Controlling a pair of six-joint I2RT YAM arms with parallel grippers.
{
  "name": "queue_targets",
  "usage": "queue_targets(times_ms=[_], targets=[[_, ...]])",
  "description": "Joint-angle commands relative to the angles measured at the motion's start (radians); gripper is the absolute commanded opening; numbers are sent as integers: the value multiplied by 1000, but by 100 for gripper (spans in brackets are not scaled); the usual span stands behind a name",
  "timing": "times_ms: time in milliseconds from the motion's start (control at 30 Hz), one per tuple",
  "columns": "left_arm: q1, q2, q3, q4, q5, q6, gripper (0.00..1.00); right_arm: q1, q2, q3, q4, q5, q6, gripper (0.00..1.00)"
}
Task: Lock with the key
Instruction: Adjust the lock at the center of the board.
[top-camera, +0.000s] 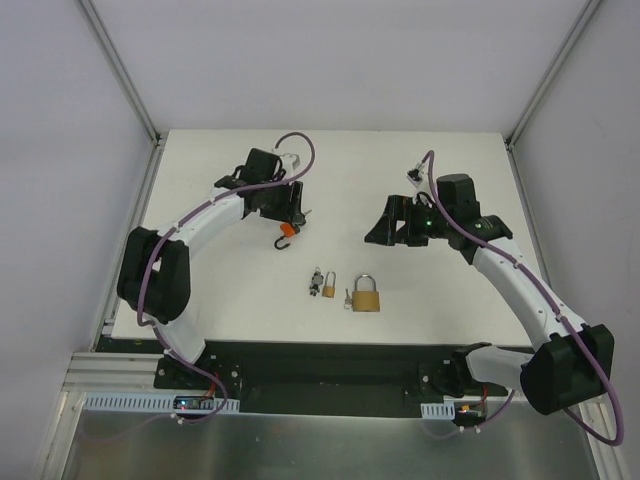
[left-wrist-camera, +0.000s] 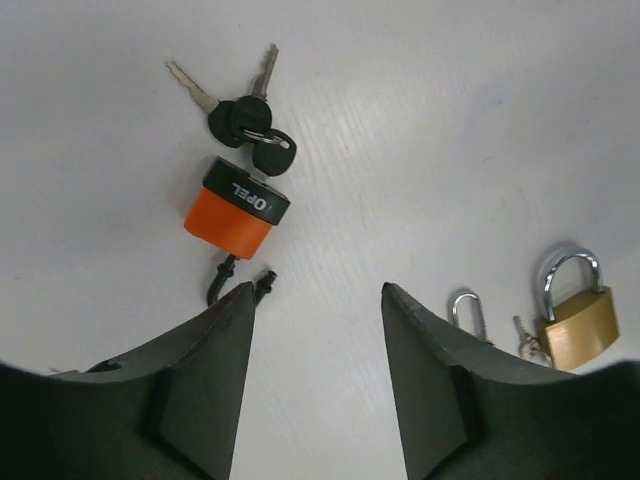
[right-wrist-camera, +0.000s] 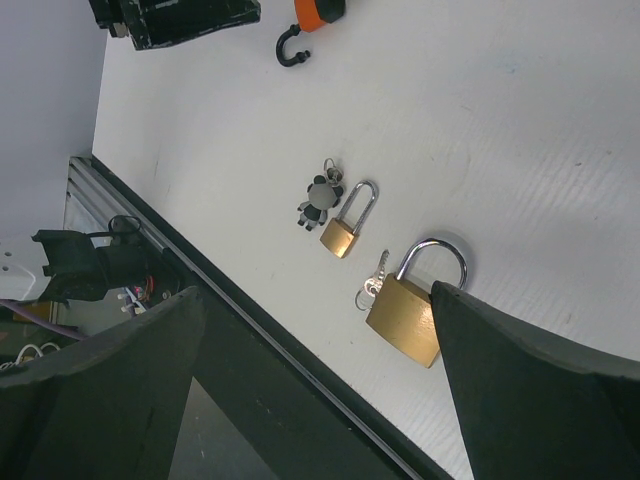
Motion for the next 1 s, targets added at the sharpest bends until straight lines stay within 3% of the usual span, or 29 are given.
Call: queue_targets(times_ms=[0, 67, 267, 967], targets=[[-15, -50, -95, 43, 31, -106, 45, -8, -9, -4, 5, -17, -2, 97], [-17, -50, -115, 51, 29, -127, 30, -8, -1, -1, 5, -21, 0, 97], [-23, -24, -165, 82, -18, -178, 1, -8, 6, 1, 13, -26, 0, 96], [-4, 135, -143, 83, -299, -249, 0, -8, 12, -4, 13, -32, -3, 97]])
